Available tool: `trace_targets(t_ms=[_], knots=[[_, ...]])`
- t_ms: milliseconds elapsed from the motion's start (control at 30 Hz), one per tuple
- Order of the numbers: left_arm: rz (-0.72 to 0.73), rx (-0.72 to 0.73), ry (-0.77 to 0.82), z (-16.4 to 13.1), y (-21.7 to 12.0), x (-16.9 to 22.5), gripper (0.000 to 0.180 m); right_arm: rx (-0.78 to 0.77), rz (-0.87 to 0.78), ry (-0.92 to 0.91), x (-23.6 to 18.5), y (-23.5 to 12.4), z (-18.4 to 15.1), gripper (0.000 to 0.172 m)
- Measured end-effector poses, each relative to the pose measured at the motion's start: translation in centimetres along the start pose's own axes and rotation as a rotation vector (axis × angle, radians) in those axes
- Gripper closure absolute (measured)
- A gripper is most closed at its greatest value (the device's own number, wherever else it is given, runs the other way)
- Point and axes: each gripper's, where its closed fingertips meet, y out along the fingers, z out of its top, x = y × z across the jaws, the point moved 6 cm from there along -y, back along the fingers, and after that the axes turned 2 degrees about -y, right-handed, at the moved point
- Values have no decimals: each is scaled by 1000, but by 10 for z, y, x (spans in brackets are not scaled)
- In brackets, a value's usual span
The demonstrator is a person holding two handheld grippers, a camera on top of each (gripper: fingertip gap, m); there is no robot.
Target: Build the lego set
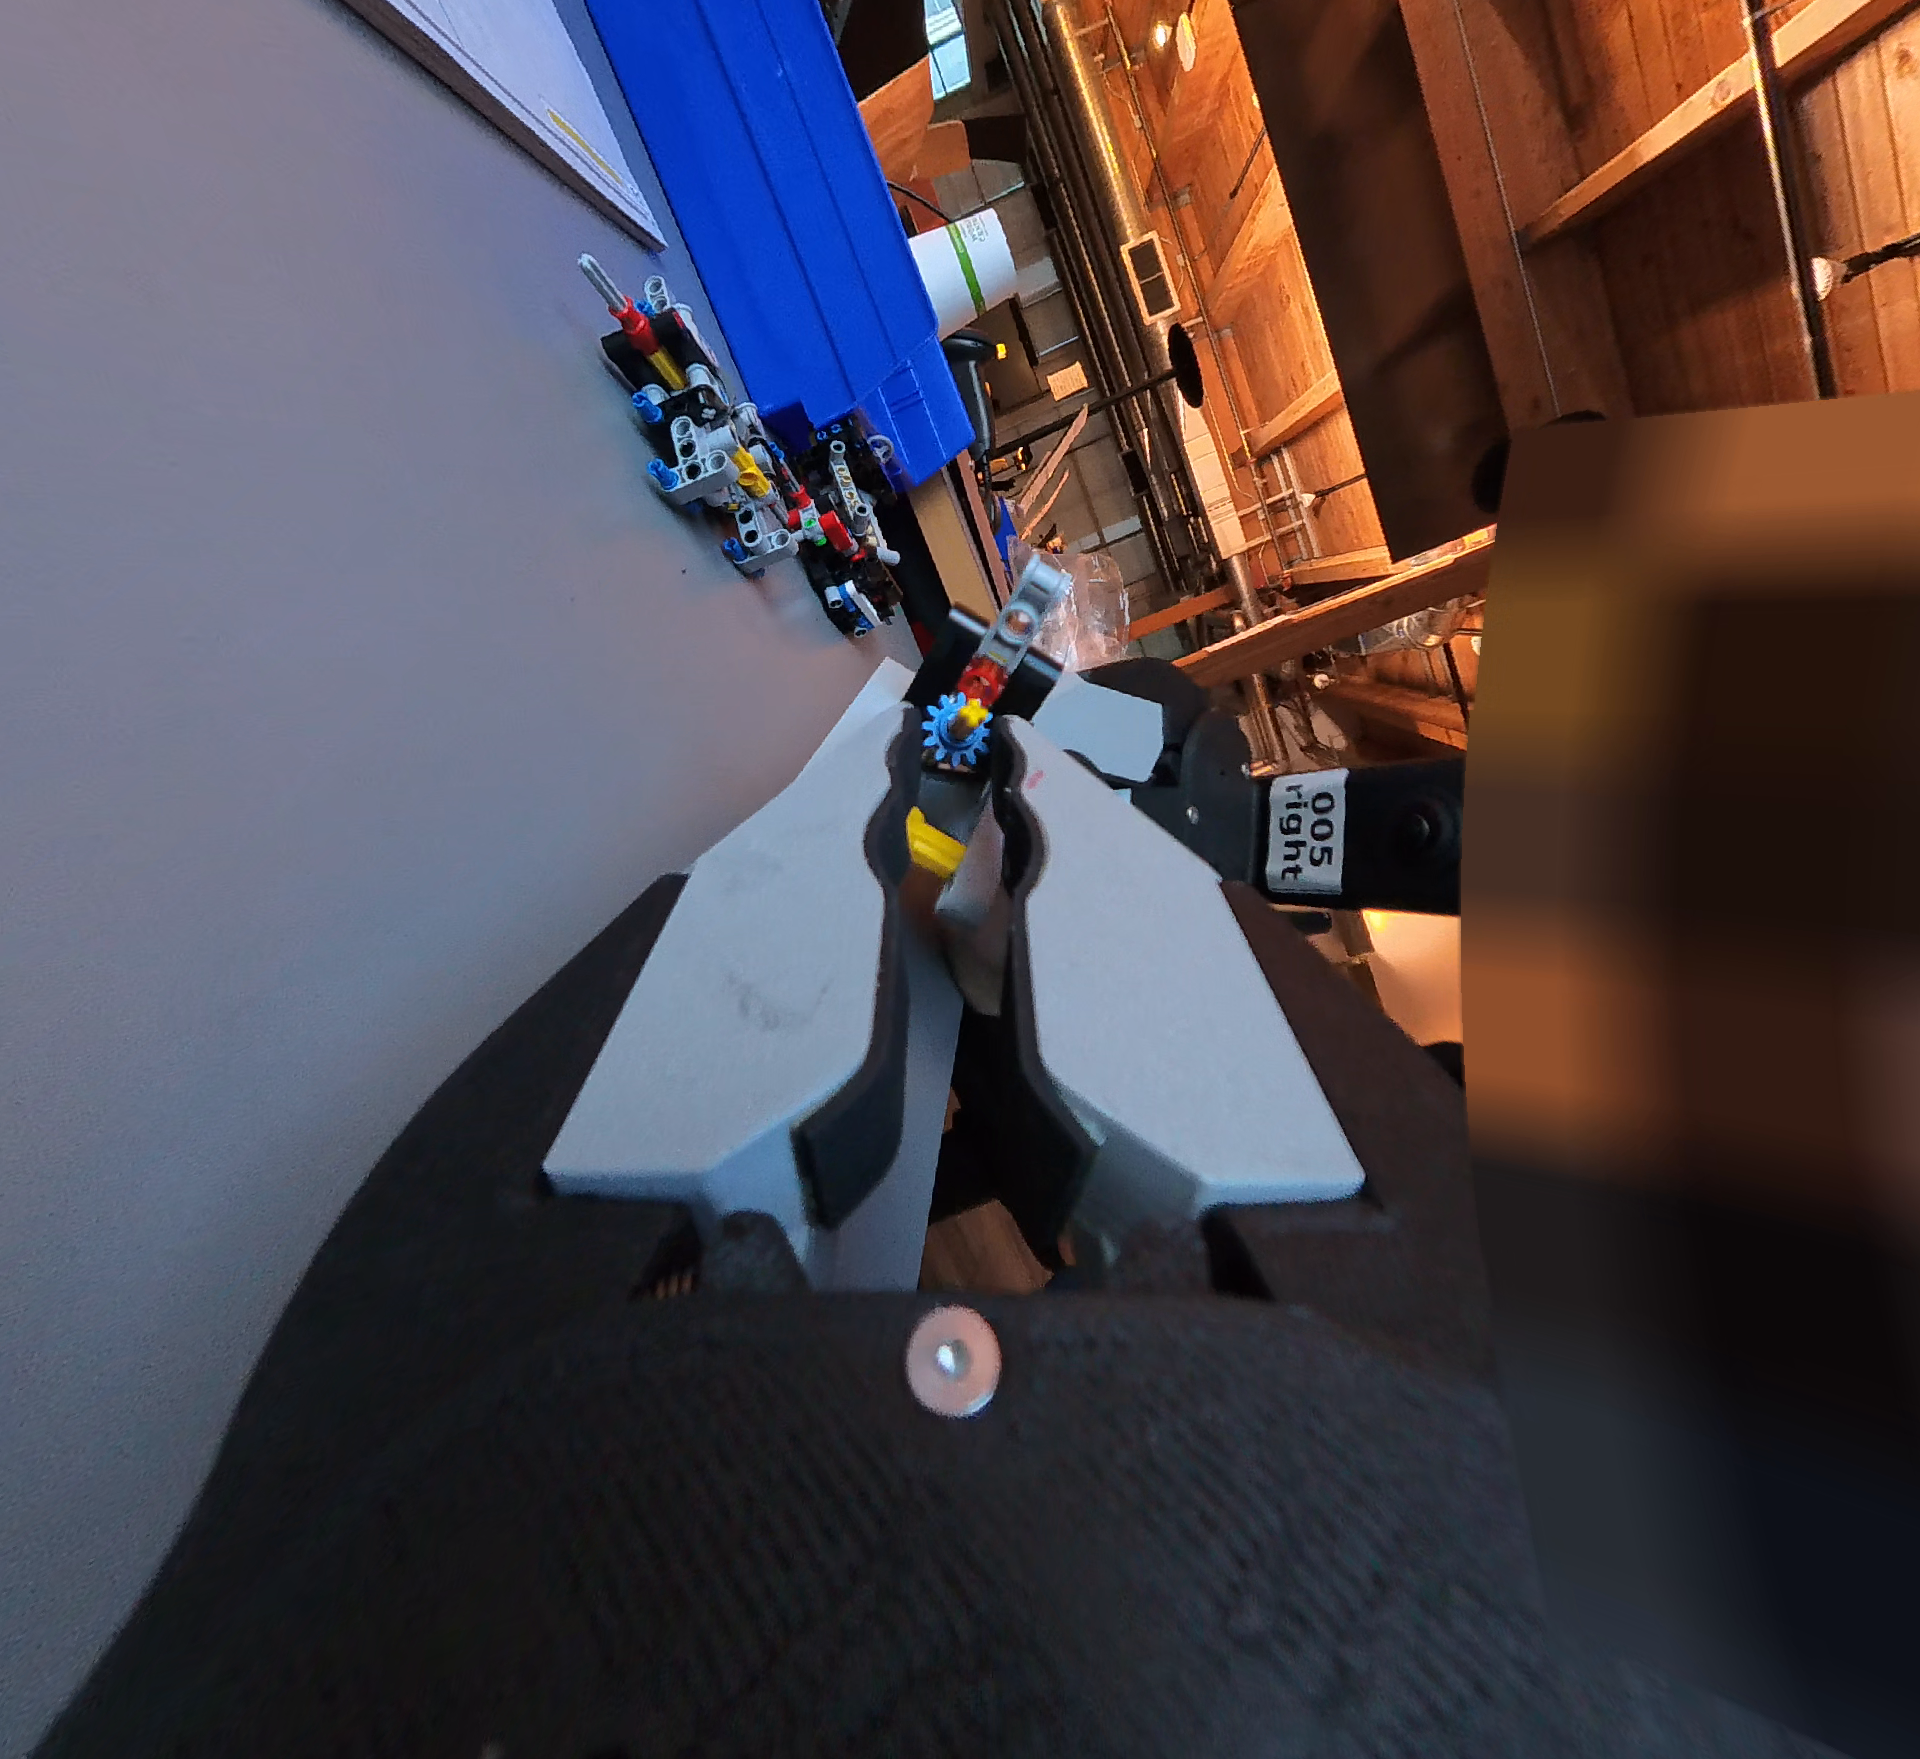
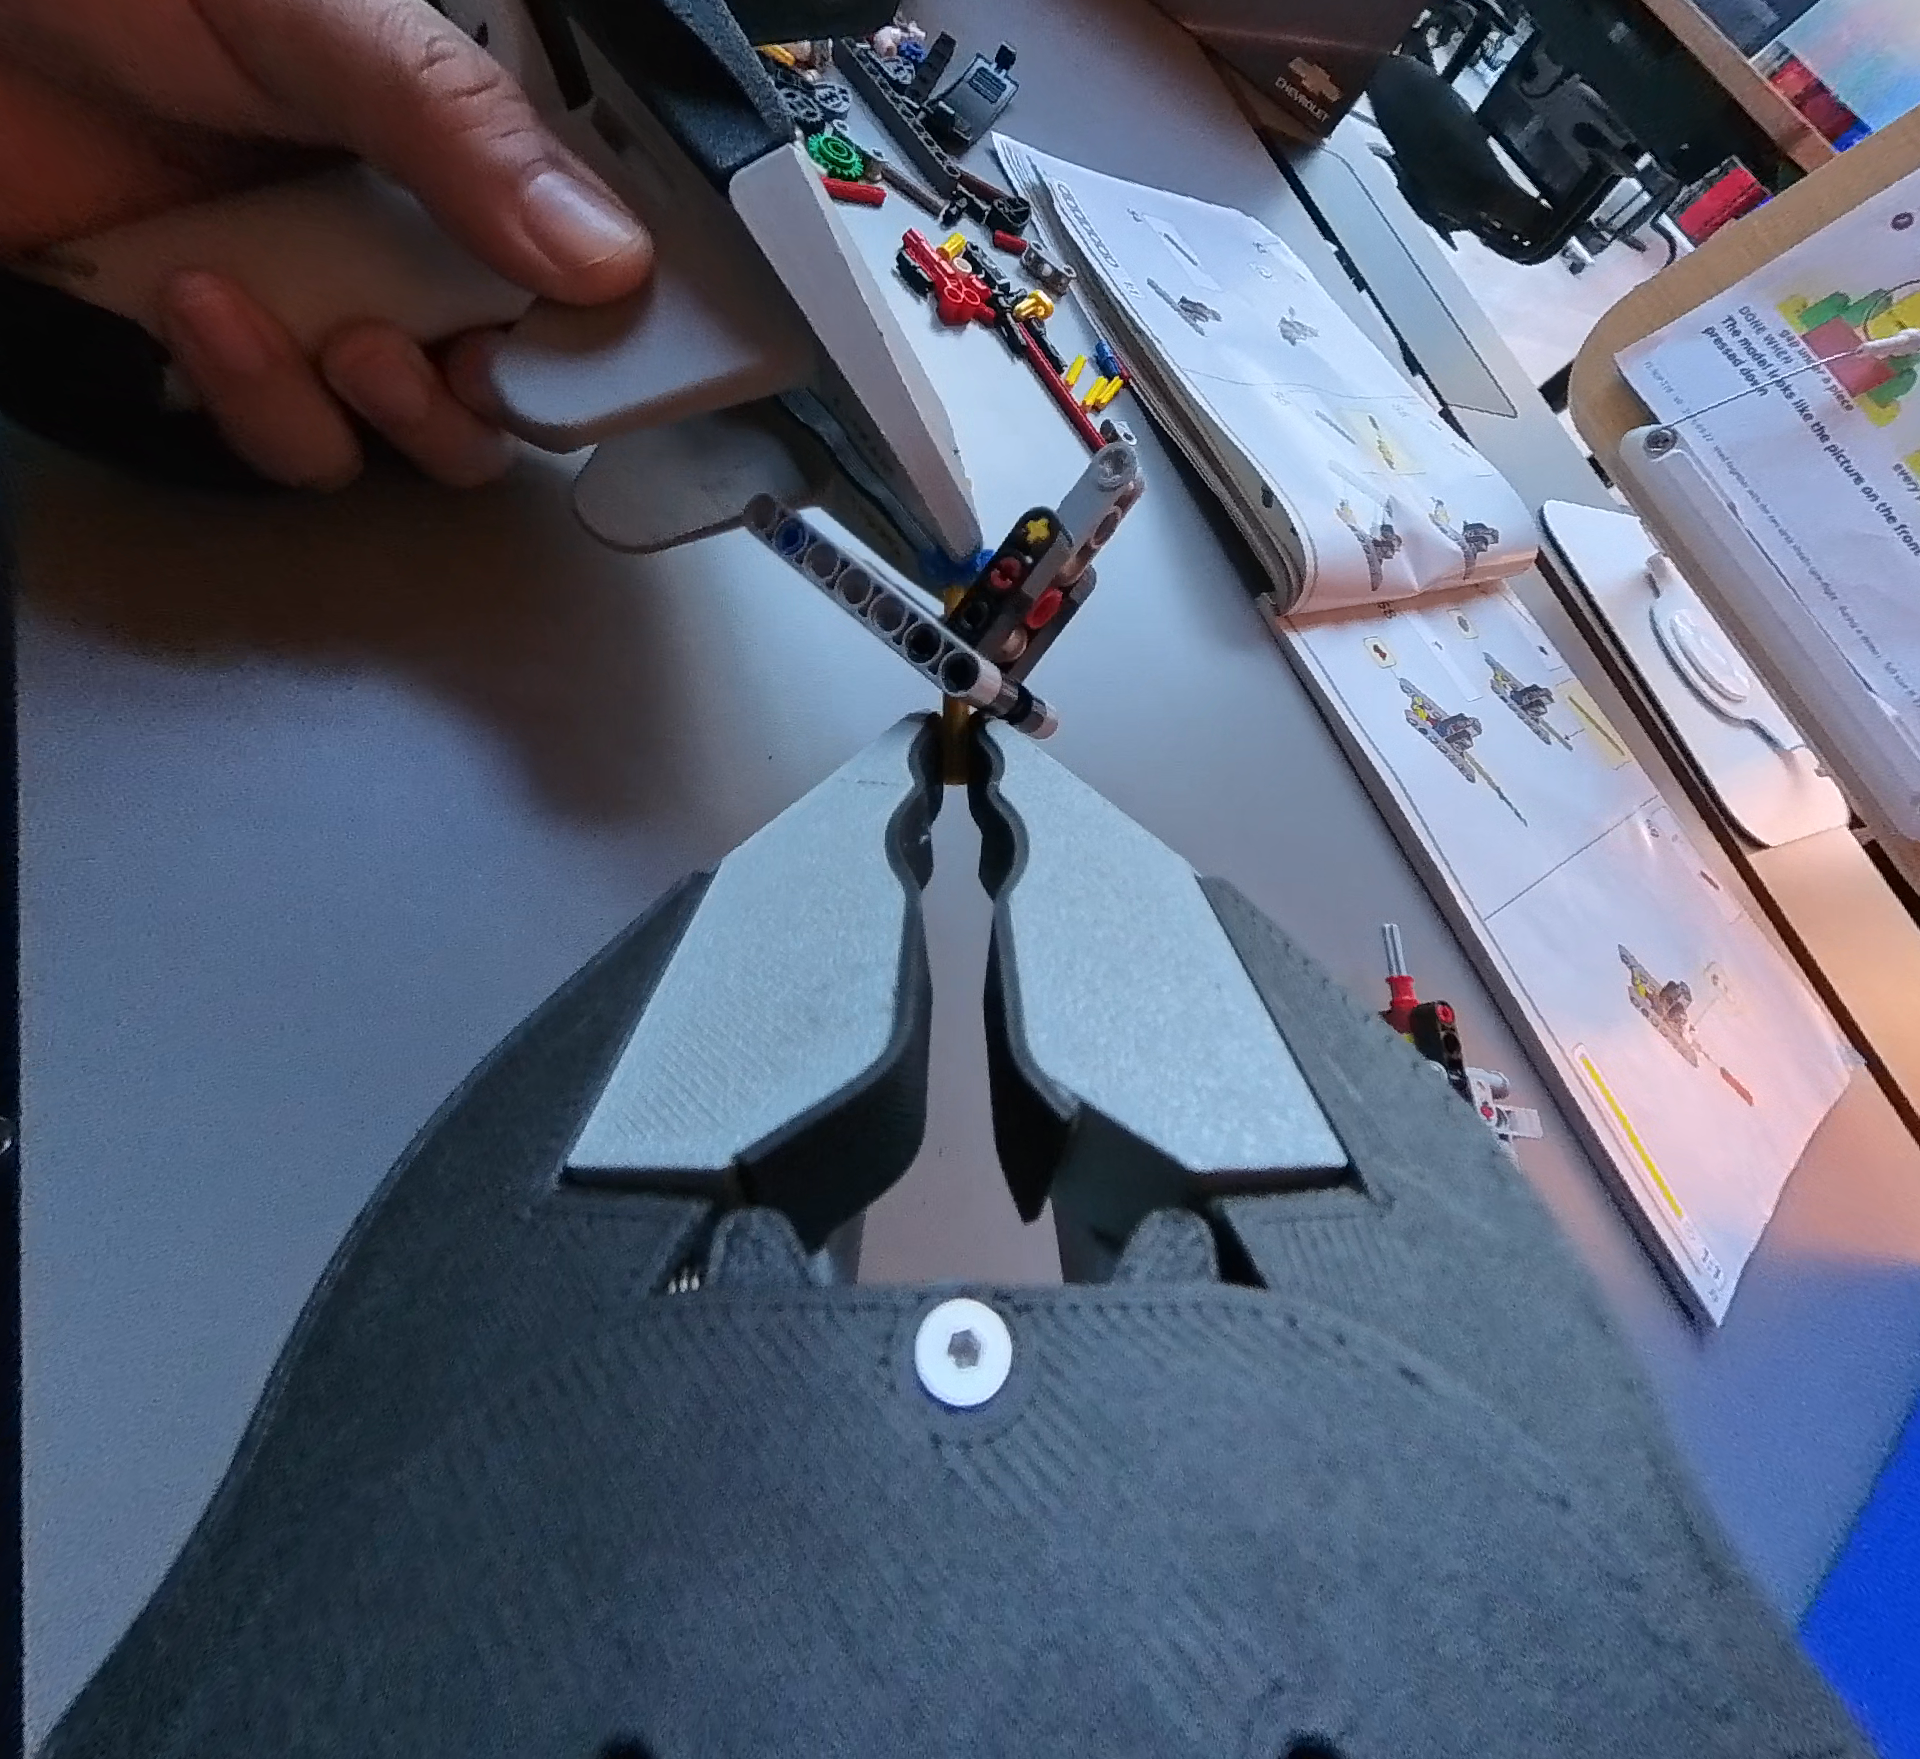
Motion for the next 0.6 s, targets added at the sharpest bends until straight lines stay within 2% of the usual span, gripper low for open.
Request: trace_targets(t_ms=[167,233,467,600], knots=[[-22,9,-27,4,2,1,170,36,-1,28,4,-1,1,171],[-26,-17,16,7,1,3,170,70,2,38,6,-3,3,171],[78,-126,366,20,-11,26,169,108,-22,34,14,-9,2,171],[202,-302,671,18,-8,31,172,129,2,10,14,-9,2,171]])
